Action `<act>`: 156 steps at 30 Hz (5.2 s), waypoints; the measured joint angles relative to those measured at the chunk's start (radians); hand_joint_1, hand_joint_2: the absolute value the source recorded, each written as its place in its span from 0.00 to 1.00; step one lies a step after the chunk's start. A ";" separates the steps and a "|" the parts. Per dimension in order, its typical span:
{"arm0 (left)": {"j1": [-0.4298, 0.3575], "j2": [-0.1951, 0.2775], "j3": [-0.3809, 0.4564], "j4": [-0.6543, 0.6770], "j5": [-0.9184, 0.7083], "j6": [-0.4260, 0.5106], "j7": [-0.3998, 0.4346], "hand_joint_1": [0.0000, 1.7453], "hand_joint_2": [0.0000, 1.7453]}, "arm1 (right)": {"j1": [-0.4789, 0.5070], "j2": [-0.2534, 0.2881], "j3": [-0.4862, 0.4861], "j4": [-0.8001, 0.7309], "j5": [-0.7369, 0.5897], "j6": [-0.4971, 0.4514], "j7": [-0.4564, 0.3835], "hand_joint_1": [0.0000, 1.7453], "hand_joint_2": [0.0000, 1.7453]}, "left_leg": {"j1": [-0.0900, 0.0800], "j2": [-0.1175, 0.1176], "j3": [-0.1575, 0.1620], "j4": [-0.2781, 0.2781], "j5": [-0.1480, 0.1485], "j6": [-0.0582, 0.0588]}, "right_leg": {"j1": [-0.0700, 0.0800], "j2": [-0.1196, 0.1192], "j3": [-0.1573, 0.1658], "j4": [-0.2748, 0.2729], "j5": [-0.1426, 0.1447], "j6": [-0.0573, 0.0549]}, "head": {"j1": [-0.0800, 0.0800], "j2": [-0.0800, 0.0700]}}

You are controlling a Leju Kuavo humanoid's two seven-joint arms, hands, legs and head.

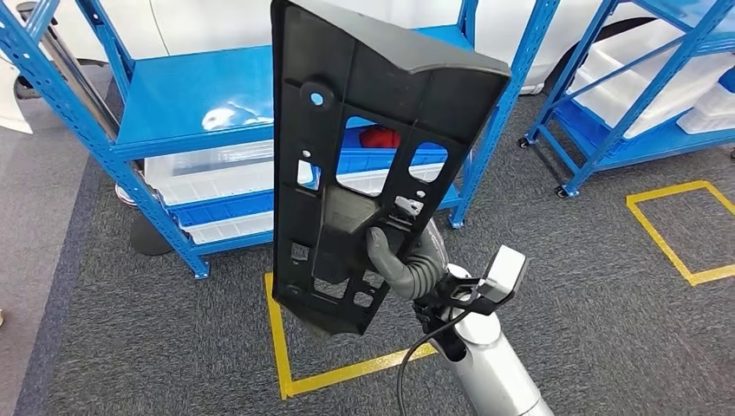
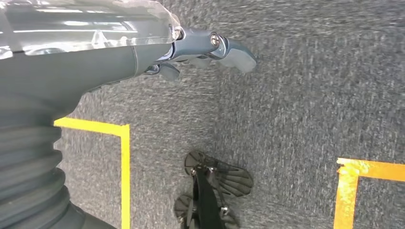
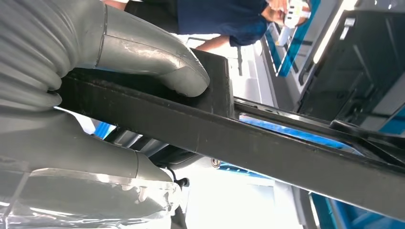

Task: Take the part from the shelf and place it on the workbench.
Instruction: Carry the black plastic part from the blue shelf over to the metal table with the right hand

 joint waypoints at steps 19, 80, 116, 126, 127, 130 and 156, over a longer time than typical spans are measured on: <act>0.001 0.007 -0.016 0.000 0.000 0.002 0.006 0.00 1.00 | 0.015 0.006 0.024 -0.033 0.021 0.019 -0.007 1.00 1.00 | -0.007 0.022 -0.107 0.271 -0.128 -0.046 | 0.004 -0.003 0.073 -0.157 0.095 -0.054 | 0.000 0.000; -0.006 0.010 -0.065 0.000 0.000 -0.028 0.043 0.00 1.00 | 0.037 0.037 -0.001 -0.133 0.012 -0.025 -0.035 1.00 1.00 | -0.010 0.021 -0.101 0.284 -0.158 -0.042 | 0.009 0.017 0.055 -0.160 0.111 -0.057 | 0.000 0.000; -0.019 -0.010 -0.136 -0.001 -0.002 -0.049 0.024 0.00 1.00 | -0.005 0.027 -0.019 -0.049 0.171 -0.153 -0.052 1.00 1.00 | 0.001 -0.036 0.000 0.033 -0.027 -0.035 | 0.009 0.077 0.043 -0.130 0.096 -0.042 | 0.000 0.000; -0.023 -0.019 -0.139 -0.001 0.000 -0.048 0.013 0.00 1.00 | -0.076 0.022 -0.043 -0.028 0.104 -0.151 -0.006 1.00 1.00 | -0.005 0.045 0.012 0.009 -0.022 0.007 | 0.000 -0.008 -0.111 0.155 -0.017 -0.004 | 0.000 0.000; -0.024 -0.020 -0.139 -0.001 0.000 -0.048 0.014 0.00 1.00 | -0.080 0.021 -0.044 -0.022 0.102 -0.151 -0.007 1.00 1.00 | -0.005 0.053 0.013 0.009 -0.023 0.006 | -0.002 -0.011 -0.103 0.137 0.002 -0.004 | 0.000 0.000; -0.025 -0.023 -0.139 -0.001 0.000 -0.048 0.014 0.00 1.00 | -0.093 0.021 -0.044 -0.008 0.100 -0.151 -0.009 1.00 1.00 | -0.008 0.074 0.021 0.009 -0.030 -0.002 | 0.005 -0.060 0.004 -0.064 0.085 -0.014 | 0.000 0.000; 0.009 -0.035 -0.135 -0.001 0.000 -0.022 0.054 0.00 1.00 | 0.070 -0.071 -0.037 -0.253 0.169 -0.207 -0.071 1.00 1.00 | -0.010 0.020 -0.008 0.016 -0.015 0.015 | 0.000 -0.003 -0.097 0.126 -0.025 0.005 | 0.000 0.000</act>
